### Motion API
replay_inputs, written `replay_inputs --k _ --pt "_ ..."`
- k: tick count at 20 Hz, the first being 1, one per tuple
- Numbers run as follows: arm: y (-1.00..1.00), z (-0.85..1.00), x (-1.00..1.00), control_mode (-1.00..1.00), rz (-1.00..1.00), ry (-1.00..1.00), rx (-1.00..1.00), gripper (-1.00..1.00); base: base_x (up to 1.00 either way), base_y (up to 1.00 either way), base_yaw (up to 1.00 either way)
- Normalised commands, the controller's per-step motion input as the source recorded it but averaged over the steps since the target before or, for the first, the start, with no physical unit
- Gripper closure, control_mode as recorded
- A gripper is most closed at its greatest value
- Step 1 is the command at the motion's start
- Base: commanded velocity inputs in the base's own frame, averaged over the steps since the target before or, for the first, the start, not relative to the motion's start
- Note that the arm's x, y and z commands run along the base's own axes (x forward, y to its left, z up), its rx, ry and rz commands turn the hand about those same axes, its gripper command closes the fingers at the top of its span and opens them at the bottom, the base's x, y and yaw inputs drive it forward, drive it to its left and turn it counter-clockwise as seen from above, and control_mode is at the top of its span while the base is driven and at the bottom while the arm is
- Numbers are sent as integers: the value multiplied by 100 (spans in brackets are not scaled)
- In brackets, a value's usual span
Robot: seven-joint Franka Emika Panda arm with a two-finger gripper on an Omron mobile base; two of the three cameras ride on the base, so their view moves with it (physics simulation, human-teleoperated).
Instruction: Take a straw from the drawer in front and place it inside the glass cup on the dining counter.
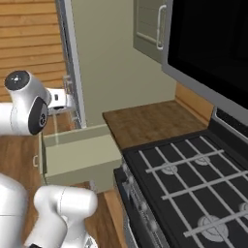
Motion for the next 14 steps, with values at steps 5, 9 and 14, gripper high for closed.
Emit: replay_inputs --k 5,9,14 --pt "0 0 0 100 0 0 0 100 -99 93 -2" --pt "0 0 0 100 0 0 0 100 -40 100 0" --pt "0 0 0 100 0 0 0 100 1 100 0"
